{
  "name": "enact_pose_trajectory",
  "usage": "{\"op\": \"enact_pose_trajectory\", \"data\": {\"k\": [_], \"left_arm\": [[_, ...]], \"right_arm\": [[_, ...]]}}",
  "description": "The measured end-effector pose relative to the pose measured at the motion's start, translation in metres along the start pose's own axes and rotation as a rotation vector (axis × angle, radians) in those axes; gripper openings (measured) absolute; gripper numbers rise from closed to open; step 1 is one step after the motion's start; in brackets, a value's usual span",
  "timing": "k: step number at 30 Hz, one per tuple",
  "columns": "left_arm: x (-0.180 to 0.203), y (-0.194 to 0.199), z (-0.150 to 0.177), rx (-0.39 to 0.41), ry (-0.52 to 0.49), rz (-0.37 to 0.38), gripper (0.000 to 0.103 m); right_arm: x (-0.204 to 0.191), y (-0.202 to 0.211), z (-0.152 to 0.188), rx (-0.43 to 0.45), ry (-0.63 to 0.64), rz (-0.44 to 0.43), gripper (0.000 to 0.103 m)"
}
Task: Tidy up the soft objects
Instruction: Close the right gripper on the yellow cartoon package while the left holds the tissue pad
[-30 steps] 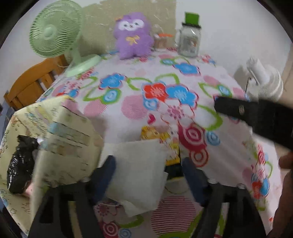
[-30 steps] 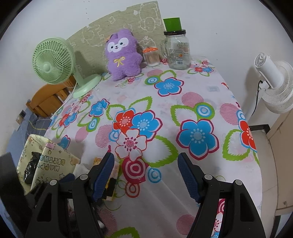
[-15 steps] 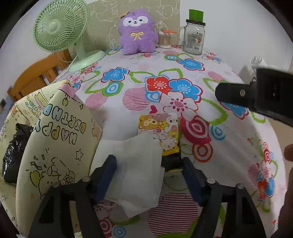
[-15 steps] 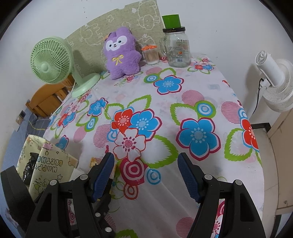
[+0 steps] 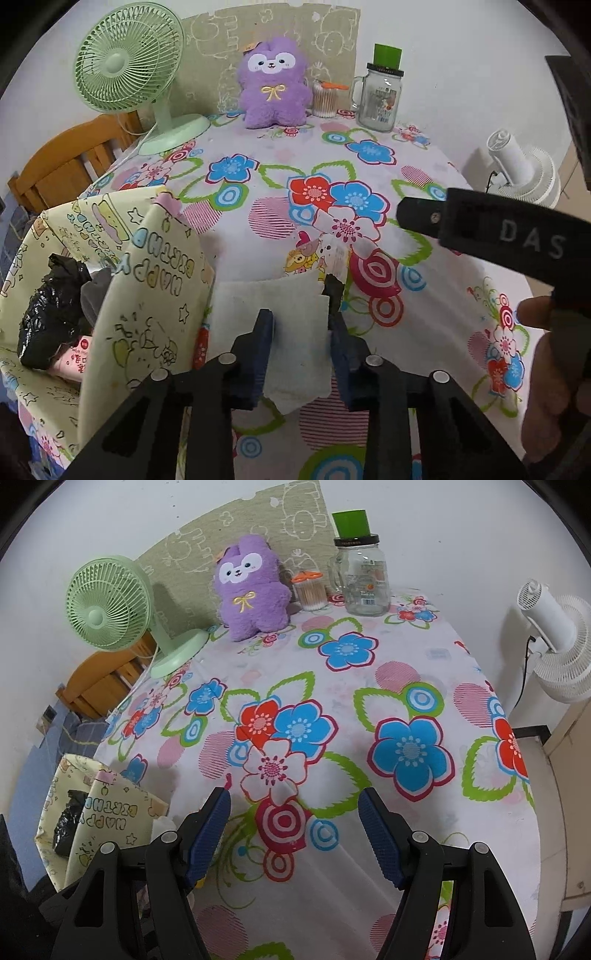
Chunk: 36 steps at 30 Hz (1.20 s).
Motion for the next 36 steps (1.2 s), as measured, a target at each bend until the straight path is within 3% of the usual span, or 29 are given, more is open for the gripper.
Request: {"op": "enact_pose_trajectory", "data": {"k": [11,23,36], "left_arm": [[-0.009,0.020,0.007,0.014,0.011,0.041,0.019],[-0.012,0.039,0.014,0.036,0.011,0.073,0.017],[-0.015,0.044,0.040,0.010,0.005,0.084,0.017]], "right_arm": [[-0.021,-0.003,0.001,-0.007,0.031,-0.020,0.075],[-0.035,-0.002,0.004,-0.019,0.061,-0.020,0.075],[-0.054,-0.034,0.023,-0.183,0.129,0.027,0.074]]}}
Point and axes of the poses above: each gripper's, at about its wrist camera, not at the fingertips, and y roughly against the way its jaws point, x to its right, z to its underside, the point moved 1 cm from there along -y, roughly the way its jaws point, and after that the axes turned 1 degree about -x, right-handed, at the moved point
